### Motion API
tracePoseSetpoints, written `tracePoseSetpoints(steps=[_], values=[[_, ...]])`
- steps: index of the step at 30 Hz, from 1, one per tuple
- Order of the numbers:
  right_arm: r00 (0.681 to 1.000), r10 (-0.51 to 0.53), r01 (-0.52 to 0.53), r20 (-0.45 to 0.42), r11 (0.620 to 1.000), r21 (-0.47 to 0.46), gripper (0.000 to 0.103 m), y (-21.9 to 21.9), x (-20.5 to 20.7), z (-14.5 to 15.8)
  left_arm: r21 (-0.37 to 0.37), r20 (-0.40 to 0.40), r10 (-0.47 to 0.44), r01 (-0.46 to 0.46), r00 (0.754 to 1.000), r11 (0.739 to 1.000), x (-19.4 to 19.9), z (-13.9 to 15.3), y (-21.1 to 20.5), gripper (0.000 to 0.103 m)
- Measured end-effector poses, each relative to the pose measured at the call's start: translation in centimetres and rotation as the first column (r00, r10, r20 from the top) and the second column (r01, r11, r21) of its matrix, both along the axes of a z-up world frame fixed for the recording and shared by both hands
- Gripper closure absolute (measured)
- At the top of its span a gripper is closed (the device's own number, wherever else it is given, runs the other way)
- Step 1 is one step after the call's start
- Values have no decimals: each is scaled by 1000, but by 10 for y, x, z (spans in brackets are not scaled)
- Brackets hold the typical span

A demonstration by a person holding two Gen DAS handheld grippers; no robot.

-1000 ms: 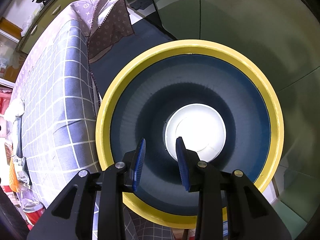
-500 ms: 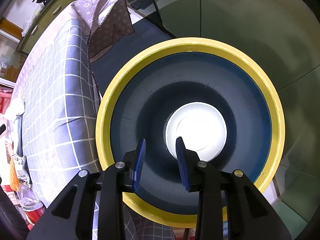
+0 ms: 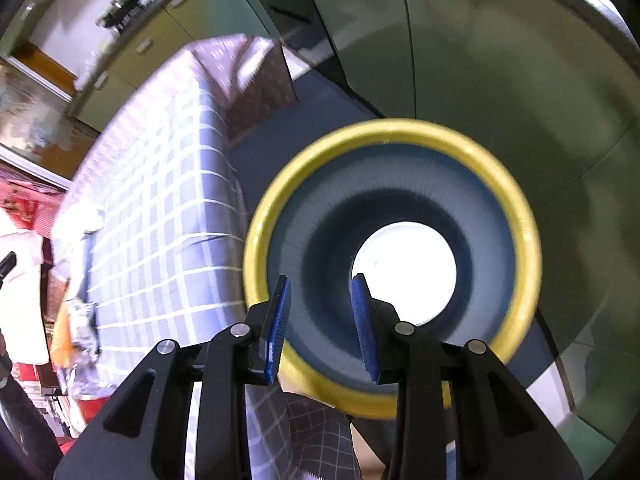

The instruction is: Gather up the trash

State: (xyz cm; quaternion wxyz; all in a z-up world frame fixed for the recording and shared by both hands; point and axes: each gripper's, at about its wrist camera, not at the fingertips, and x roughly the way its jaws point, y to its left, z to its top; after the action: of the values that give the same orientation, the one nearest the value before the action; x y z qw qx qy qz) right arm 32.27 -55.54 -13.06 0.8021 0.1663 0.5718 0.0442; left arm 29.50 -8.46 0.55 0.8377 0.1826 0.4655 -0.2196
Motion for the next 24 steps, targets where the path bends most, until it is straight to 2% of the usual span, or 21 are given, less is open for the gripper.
tracePoseSetpoints(steps=[2,3,7,9,13,16,18,20,21,22,24], values=[[999,-6,7,39,1000,-5,70,-9,-17,17,-13,-2,-96,96,995,995,-11,8,-44,99],[998,-12,13,59,1000,-12,64,-14,-28,26,-18,-5,-142,142,990,990,-15,10,-66,99],[993,-25,31,119,998,-48,62,-34,-67,54,-8,-34,-309,309,950,951,-23,3,-166,99],[989,-38,47,139,997,-57,62,-45,-92,64,-1,-48,-361,361,931,933,-26,-7,-206,99],[986,-66,76,154,995,-63,62,-68,-128,70,-17,-137,-453,455,881,890,-26,-43,-295,99],[984,-93,101,155,994,-50,62,-90,-154,70,-20,-186,-493,498,850,867,-27,-70,-345,98],[982,-114,122,151,991,-45,62,-101,-165,67,-22,-202,-499,505,843,863,-29,-82,-363,98],[981,-125,132,146,991,-35,62,-109,-174,63,-2,-189,-502,511,844,860,-27,-94,-383,85],[981,-130,136,146,990,-31,62,-112,-178,62,7,-182,-501,511,846,860,-24,-96,-387,61],[980,-132,138,146,990,-29,62,-114,-180,61,22,-153,-496,504,855,863,-24,-97,-391,44],[981,-133,138,143,990,-22,62,-118,-184,59,33,-127,-494,502,860,864,-21,-93,-393,42]])
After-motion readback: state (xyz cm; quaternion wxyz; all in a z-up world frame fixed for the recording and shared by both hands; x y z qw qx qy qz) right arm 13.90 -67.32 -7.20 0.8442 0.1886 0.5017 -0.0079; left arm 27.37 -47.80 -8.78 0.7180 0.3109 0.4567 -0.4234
